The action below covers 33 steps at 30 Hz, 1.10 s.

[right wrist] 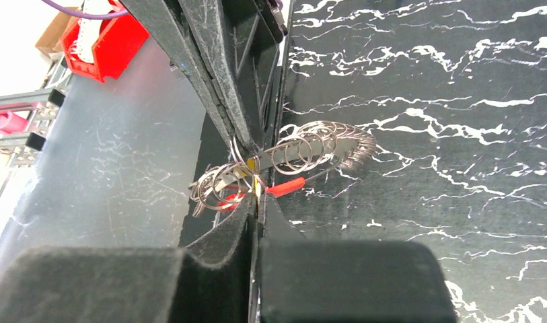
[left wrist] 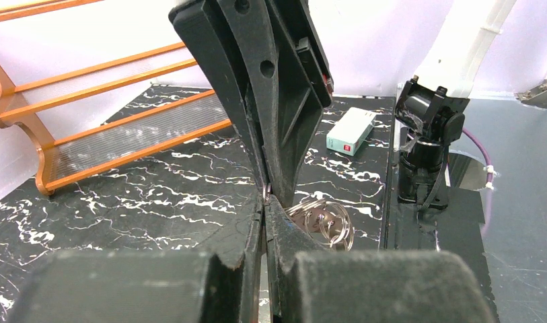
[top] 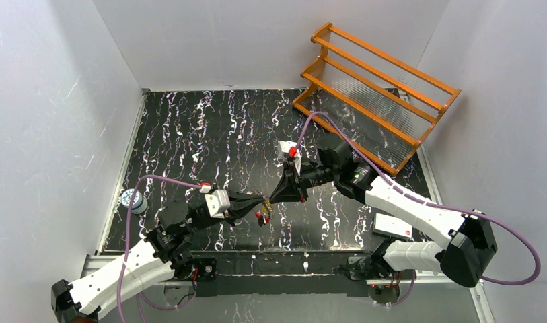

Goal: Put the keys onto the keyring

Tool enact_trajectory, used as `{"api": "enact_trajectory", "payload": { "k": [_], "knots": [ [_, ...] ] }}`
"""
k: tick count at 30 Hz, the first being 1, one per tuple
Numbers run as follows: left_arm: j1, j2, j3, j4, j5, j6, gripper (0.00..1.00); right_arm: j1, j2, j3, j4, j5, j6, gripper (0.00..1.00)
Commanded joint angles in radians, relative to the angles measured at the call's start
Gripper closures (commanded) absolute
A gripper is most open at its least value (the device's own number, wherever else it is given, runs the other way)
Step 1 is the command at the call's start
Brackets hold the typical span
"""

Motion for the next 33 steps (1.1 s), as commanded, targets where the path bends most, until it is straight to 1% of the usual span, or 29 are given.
{"api": "enact_trajectory", "payload": {
  "k": [1, 2, 9, 14, 15, 18, 19, 21, 24, 27, 33],
  "knots": [
    [-0.002, -0.014, 0.005, 0.058, 0.006, -0.004, 1.00, -0.003, 0.010, -0.022, -0.013, 0.007, -0.019, 0.97],
    [-0.002, -0.015, 0.005, 0.058, 0.006, -0.003, 1.00, -0.003, 0.011, -0.024, -0.014, 0.011, -0.020, 0.99],
    [-0.002, -0.019, 0.003, 0.059, 0.005, -0.003, 1.00, -0.003, 0.006, -0.024, -0.056, 0.035, -0.051, 0.99],
    [-0.002, -0.026, 0.002, 0.063, 0.005, -0.006, 1.00, -0.003, 0.010, 0.001, -0.127, 0.086, -0.104, 0.99],
    [-0.002, -0.027, 0.002, 0.065, 0.005, -0.006, 1.00, -0.003, 0.012, 0.008, -0.139, 0.094, -0.115, 0.96],
    [-0.002, -0.026, 0.000, 0.063, 0.006, -0.006, 1.00, -0.003, -0.001, 0.021, -0.145, 0.122, -0.129, 0.66],
    [-0.002, -0.025, 0.000, 0.064, 0.006, -0.007, 1.00, -0.003, -0.015, 0.023, -0.133, 0.133, -0.128, 0.58],
    [-0.002, -0.022, 0.000, 0.063, 0.010, -0.009, 1.00, -0.003, -0.054, 0.013, -0.084, 0.145, -0.119, 0.49],
    [-0.002, -0.019, 0.000, 0.063, 0.011, -0.011, 1.00, -0.003, -0.117, -0.026, 0.054, 0.143, -0.070, 0.42],
    [-0.002, -0.019, 0.000, 0.065, 0.013, -0.011, 1.00, -0.002, -0.138, -0.056, 0.166, 0.119, -0.008, 0.43],
    [-0.001, -0.011, -0.002, 0.074, 0.014, -0.014, 1.00, 0.002, -0.078, -0.034, 0.175, 0.047, 0.033, 0.50]
  ]
}}
